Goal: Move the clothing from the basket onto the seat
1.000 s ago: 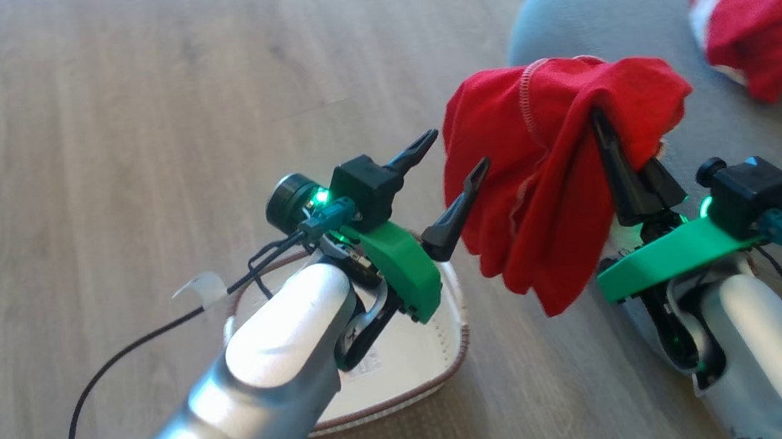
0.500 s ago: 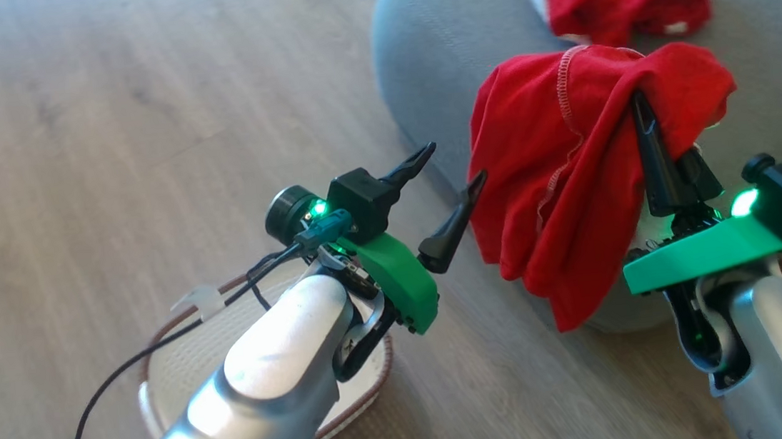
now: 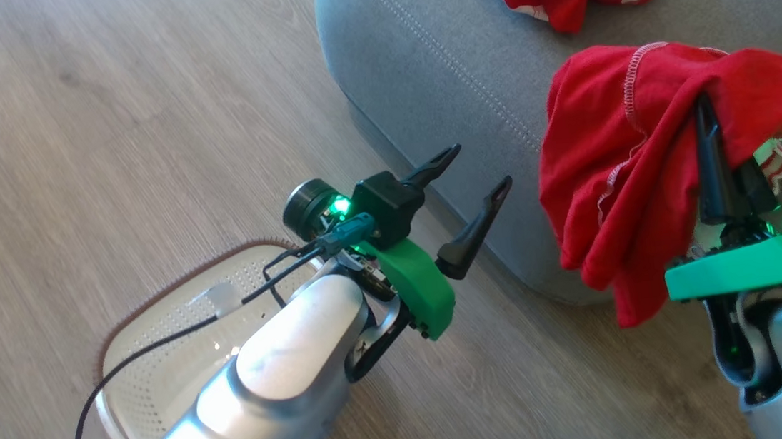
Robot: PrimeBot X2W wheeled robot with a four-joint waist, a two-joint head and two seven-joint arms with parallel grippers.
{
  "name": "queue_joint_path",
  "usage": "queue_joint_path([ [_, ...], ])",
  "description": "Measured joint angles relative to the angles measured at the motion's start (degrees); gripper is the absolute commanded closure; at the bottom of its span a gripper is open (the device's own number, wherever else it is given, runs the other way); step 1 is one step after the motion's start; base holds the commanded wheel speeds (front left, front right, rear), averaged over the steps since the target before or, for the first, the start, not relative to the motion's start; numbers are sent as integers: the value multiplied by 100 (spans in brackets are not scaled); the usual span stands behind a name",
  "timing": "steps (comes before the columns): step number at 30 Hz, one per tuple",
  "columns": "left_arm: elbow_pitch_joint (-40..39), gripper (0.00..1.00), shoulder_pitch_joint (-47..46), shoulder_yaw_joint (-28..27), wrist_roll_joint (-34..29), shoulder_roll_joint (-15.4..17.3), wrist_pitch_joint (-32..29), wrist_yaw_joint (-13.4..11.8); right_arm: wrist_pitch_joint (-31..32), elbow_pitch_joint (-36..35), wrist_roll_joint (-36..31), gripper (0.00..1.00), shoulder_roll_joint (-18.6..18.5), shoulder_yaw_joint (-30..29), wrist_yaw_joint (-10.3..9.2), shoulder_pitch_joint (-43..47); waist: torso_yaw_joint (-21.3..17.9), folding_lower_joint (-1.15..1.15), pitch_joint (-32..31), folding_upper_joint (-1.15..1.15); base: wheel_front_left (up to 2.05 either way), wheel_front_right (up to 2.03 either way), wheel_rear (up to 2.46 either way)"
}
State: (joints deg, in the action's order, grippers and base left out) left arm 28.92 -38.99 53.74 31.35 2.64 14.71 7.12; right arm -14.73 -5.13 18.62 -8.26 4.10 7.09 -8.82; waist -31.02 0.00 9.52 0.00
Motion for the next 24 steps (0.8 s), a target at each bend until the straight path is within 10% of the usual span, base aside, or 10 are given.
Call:
queue_joint_path([
  [24, -182, 0, -994, 523, -463, 138, -110, 0, 0, 1444, -907, 100, -1527, -1347, 0, -3287, 744, 2, 2049, 0, 0, 0, 0],
])
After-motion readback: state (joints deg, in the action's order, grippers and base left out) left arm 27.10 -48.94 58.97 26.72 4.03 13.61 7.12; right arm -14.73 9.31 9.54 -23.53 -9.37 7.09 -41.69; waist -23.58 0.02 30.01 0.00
